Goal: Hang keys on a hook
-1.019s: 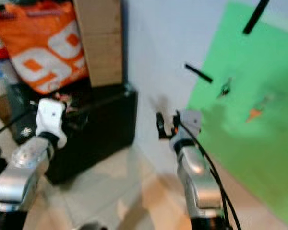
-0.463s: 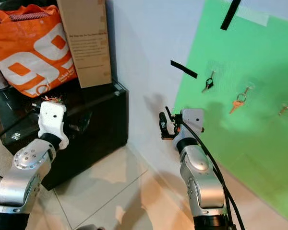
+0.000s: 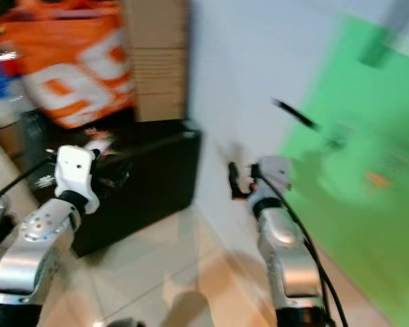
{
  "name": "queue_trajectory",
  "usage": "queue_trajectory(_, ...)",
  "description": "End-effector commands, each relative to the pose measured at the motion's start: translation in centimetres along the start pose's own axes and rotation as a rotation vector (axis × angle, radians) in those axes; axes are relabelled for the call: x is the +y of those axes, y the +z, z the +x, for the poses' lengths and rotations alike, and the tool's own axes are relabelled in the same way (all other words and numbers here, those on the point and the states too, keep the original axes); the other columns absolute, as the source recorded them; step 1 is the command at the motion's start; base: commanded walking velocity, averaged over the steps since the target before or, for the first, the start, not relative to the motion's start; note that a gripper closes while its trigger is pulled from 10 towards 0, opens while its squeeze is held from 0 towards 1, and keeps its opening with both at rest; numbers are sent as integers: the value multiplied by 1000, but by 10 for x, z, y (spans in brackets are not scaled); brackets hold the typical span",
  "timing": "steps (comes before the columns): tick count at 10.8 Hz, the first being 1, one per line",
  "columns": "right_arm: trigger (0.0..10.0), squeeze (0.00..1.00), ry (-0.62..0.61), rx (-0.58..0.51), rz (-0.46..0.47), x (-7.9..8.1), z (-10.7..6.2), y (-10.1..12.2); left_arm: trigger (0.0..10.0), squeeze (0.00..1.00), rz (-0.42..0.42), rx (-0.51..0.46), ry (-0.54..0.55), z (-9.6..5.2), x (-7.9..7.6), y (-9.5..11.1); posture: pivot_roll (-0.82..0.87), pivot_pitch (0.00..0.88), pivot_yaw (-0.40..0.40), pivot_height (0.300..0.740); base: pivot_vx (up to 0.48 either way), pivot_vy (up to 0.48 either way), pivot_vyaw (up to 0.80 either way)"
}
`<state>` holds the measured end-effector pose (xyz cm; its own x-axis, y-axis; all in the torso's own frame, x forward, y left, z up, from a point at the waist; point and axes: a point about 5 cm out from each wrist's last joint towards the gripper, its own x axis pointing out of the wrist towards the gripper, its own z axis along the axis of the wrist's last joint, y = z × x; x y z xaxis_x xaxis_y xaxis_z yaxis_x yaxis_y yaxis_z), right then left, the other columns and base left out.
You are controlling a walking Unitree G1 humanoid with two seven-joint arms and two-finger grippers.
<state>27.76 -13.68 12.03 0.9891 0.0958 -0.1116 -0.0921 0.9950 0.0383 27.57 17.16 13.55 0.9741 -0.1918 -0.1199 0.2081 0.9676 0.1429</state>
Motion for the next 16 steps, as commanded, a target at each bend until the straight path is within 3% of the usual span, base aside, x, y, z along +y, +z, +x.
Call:
queue_trajectory(1,10000,1000,-19,-27,-27,-6,-1,3,10000,0,-4,-8,-8,-1,-3,3,-5,0,-68,740,330,0,544)
queue_trajectory(3,10000,1000,-9,-66,0,-5,-2,7,10000,0,-10,-3,-4,-1,-3,2,-4,0,-76,740,330,0,681)
queue_trajectory(6,10000,1000,-17,-28,-16,-7,-2,3,10000,0,-12,0,-5,-1,-4,2,-1,0,-78,740,328,0,642)
queue_trajectory(16,10000,1000,-28,10,19,-10,0,-1,10000,0,8,-11,3,0,1,3,7,0,-90,740,329,0,0)
